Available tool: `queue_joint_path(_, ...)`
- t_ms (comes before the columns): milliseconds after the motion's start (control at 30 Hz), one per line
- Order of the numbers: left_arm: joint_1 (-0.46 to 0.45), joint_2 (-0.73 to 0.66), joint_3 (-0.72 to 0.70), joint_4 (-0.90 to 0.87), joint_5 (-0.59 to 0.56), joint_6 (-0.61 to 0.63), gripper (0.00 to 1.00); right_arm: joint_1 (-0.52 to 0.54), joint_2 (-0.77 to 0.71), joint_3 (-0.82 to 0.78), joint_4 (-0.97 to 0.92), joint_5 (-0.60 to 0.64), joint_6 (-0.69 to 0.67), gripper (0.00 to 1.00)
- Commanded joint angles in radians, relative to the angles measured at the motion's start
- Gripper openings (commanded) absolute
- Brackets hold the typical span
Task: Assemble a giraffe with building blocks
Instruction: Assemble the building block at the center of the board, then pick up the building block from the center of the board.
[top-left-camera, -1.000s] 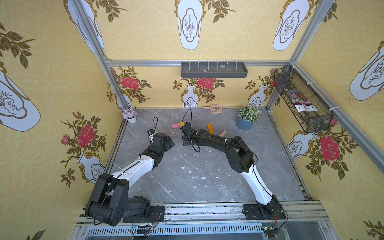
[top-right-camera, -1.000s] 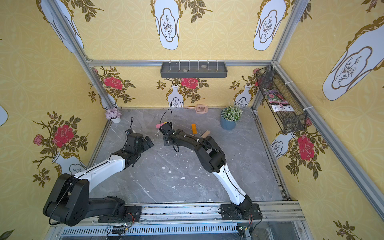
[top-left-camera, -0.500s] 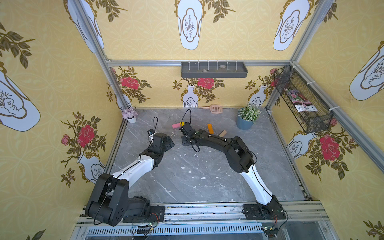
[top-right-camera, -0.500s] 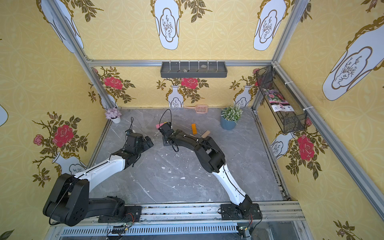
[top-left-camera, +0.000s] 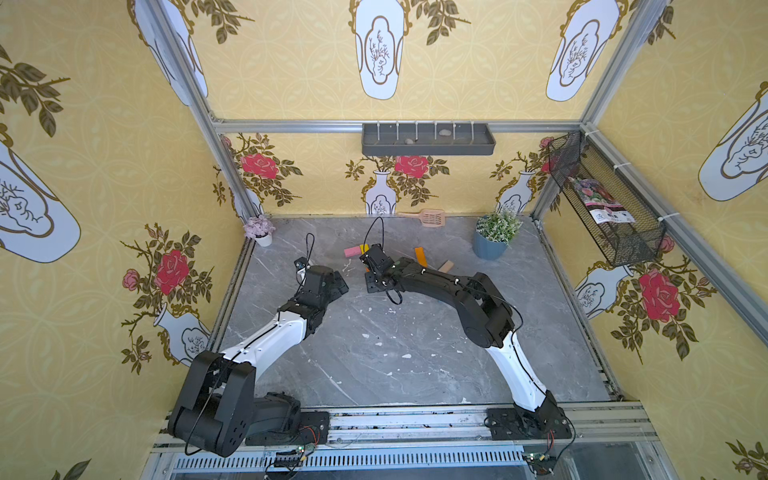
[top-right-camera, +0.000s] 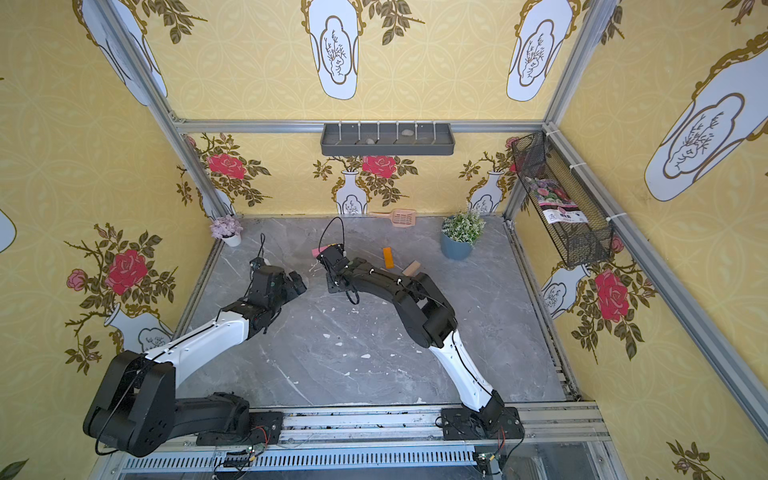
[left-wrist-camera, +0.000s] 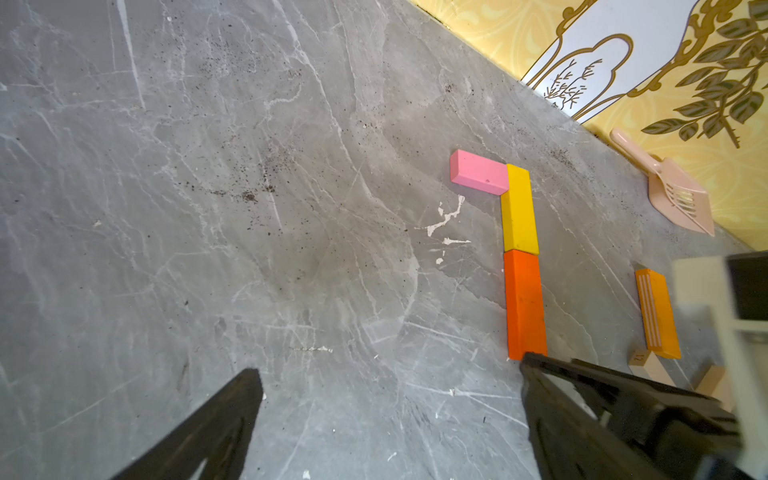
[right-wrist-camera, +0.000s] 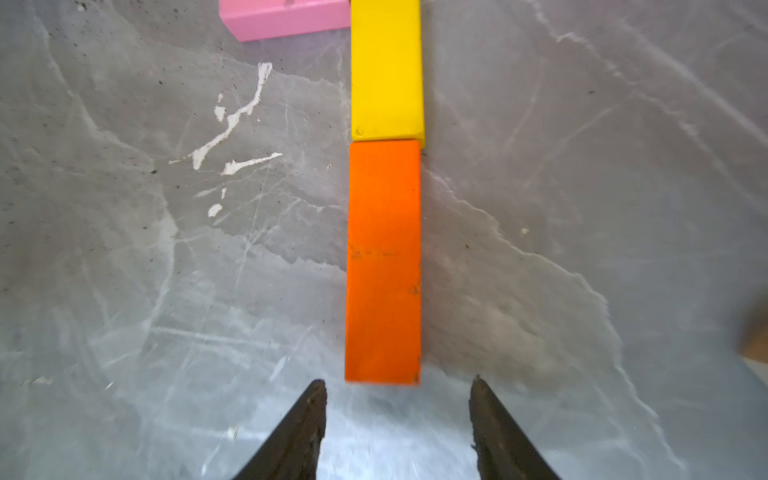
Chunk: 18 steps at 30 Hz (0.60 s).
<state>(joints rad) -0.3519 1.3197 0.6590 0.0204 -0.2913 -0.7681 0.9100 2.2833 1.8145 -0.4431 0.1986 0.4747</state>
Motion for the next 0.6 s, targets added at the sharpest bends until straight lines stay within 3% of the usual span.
queue_joint_path(0, 0.001, 0.031, 0.001, 0.059, 0.109, 0.054, 0.99, -0.008, -0.118, -0.114, 0.013, 0.046, -0.001, 0.59)
queue_joint_path(133, -0.01, 0.11, 0.04, 0.085, 0.272, 0.059, 0.99, -0.056, -0.305, -0.401, 0.091, 0.05, -0.023, 0.62)
queue_joint_path(267, -0.057, 0.147, 0.063, 0.089, 0.273, 0.091, 0.99, -0.135, -0.474, -0.639, 0.127, 0.036, -0.013, 0.63)
queue_joint_path(400, -0.119, 0.164, 0.099, 0.044, 0.205, 0.117, 0.99, -0.171, -0.538, -0.732, 0.146, 0.036, -0.026, 0.63)
queue_joint_path(567, -0.142, 0.229, 0.154, 0.014, 0.268, 0.138, 0.99, -0.185, -0.495, -0.729, 0.148, 0.069, -0.045, 0.62)
